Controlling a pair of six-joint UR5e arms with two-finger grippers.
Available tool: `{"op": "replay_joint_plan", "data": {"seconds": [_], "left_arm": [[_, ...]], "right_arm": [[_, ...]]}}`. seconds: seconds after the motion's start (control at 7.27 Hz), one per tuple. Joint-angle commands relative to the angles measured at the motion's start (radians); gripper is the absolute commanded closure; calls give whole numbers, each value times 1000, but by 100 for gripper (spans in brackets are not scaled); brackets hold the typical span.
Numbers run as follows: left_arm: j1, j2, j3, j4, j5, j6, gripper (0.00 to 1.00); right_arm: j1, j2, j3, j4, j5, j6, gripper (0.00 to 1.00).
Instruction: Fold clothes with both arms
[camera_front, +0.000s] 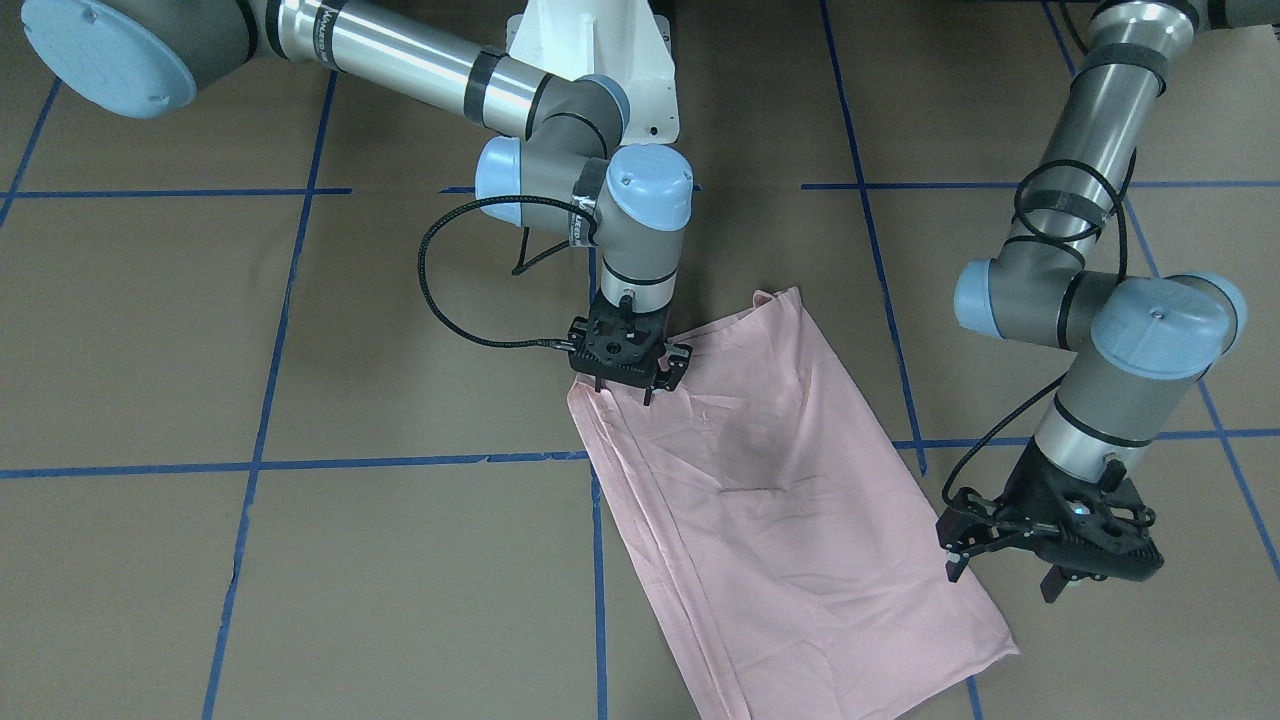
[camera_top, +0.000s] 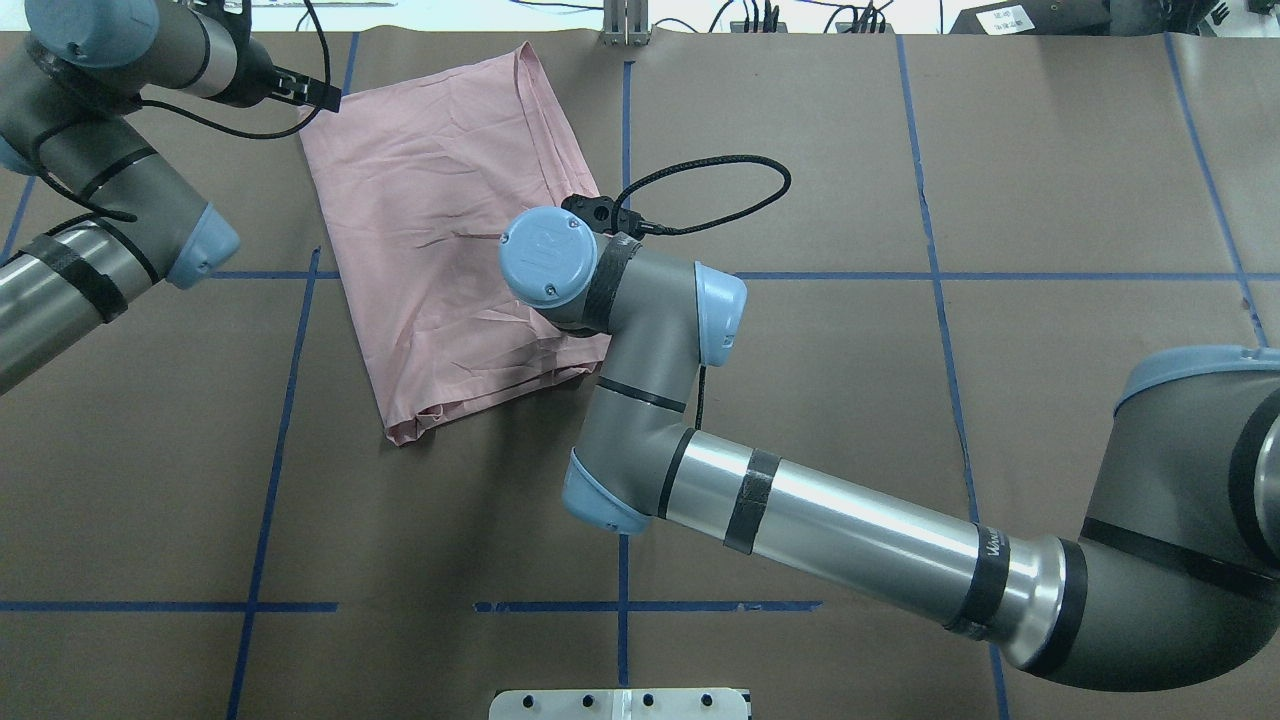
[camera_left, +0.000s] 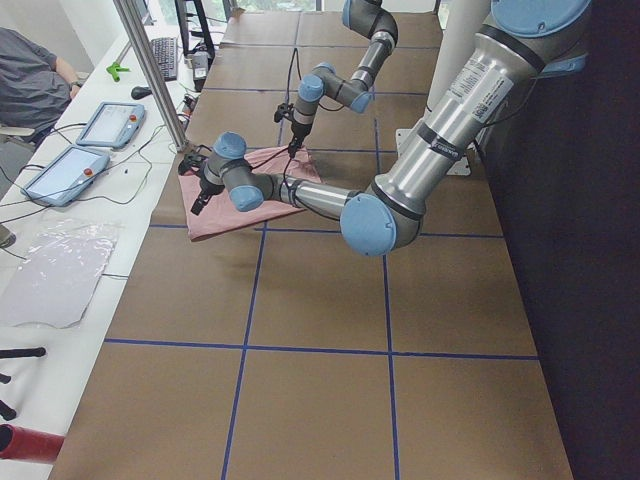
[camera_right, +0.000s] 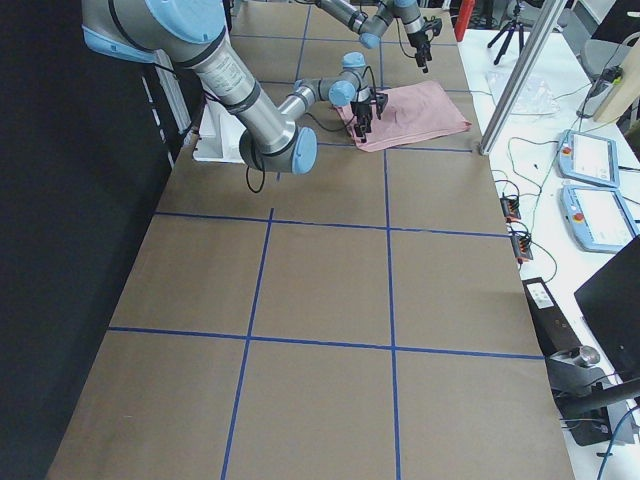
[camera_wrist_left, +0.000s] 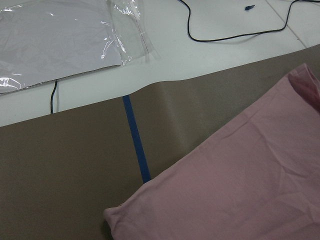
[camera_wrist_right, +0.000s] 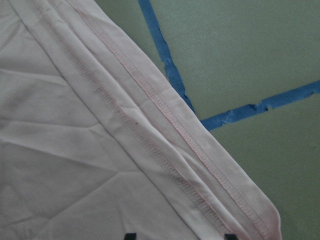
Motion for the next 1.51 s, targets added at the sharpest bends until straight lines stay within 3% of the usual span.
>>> {"op": "replay_joint_plan", "data": {"seconds": [0.0, 0.14, 0.28, 0.41, 0.55, 0.69, 0.83, 1.1, 1.38], "left_arm": [[0, 1, 0, 0, 0, 0, 0], [0, 1, 0, 0, 0, 0, 0], [0, 1, 1, 0, 0, 0, 0], [0, 1, 0, 0, 0, 0, 0], [0, 1, 0, 0, 0, 0, 0], [0, 1, 0, 0, 0, 0, 0], [0, 1, 0, 0, 0, 0, 0], [0, 1, 0, 0, 0, 0, 0], [3, -1, -11, 1, 0, -2, 0]], "right_arm": [[-5, -4, -1, 9, -1, 6, 35], [-6, -4, -4, 11, -1, 13, 38], [-8, -4, -4, 11, -1, 15, 51], [-8, -4, -6, 11, -1, 15, 79], [-8, -6, -6, 11, -1, 13, 79], [-8, -6, -6, 11, -1, 15, 93], [-8, -4, -6, 11, -1, 15, 100], [-5, 2, 6, 14, 2, 21, 100], [-5, -57, 90, 11, 5, 20, 100]]}}
